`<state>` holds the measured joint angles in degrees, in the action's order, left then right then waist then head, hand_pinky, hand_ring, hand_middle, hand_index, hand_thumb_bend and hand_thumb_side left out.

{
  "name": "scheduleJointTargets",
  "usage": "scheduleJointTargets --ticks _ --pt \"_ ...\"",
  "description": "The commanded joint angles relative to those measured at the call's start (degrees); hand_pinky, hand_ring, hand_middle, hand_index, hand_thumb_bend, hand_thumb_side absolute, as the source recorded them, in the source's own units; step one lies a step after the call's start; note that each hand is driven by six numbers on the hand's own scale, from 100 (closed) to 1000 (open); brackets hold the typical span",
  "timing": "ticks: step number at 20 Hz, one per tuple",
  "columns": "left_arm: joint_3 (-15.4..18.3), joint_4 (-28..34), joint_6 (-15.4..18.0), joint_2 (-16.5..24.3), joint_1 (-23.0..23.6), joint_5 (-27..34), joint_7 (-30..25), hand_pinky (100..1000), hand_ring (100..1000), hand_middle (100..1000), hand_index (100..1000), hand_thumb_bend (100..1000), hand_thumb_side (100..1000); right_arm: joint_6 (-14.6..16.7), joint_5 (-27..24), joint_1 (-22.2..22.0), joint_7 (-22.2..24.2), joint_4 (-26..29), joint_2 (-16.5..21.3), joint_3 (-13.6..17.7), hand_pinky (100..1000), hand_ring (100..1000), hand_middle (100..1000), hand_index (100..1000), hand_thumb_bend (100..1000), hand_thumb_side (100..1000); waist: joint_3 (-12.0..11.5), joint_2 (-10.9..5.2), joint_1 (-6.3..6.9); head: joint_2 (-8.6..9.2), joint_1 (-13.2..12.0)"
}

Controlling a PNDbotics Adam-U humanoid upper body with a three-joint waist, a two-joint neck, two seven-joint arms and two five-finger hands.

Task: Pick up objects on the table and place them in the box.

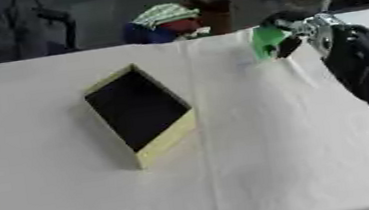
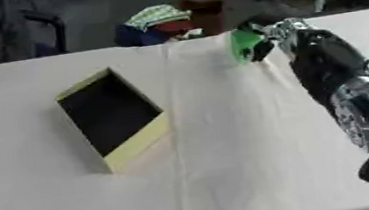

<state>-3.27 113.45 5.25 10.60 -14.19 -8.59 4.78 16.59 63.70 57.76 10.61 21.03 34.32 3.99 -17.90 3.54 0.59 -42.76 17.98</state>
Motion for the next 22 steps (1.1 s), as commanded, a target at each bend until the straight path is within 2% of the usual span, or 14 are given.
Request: scheduleJointTargets --ticks 1,7,15,22 --pt "0.14 1.14 0.05 1.08 -0.49 -0.04 -0.18 646 657 729 818 505 614 2.03 1.06 2.33 -1.11 4.49 -0.07 -0.59 949 995 577 758 100 100 0.10 -0.92 -0.02 0.08 -0.04" --pt "0.04 1.14 0.06 0.98 -0.49 0.03 -0.28 646 657 729 819 505 614 6.45 -0.17 4.07 0.93 10.69 -4.01 -3.11 948 991 570 759 100 100 -0.14 -1.19 0.05 -0.08 0.18" --pt "-0.08 1.14 0.16 0.80 -0.67 0.15 -0.45 646 657 729 819 507 613 12.65 -6.23 4.12 6.91 20.26 -10.79 -10.24 947 1000 569 758 100 100 -0.39 -1.21 0.15 -0.05 0.59" --pt "-0.16 1.14 0.20 0.68 -0.78 0.23 -0.55 646 657 728 819 509 613 18.02 -11.60 3.11 12.28 25.89 -14.66 -15.52 940 1000 565 755 100 100 -0.35 -1.21 0.14 -0.12 0.88"
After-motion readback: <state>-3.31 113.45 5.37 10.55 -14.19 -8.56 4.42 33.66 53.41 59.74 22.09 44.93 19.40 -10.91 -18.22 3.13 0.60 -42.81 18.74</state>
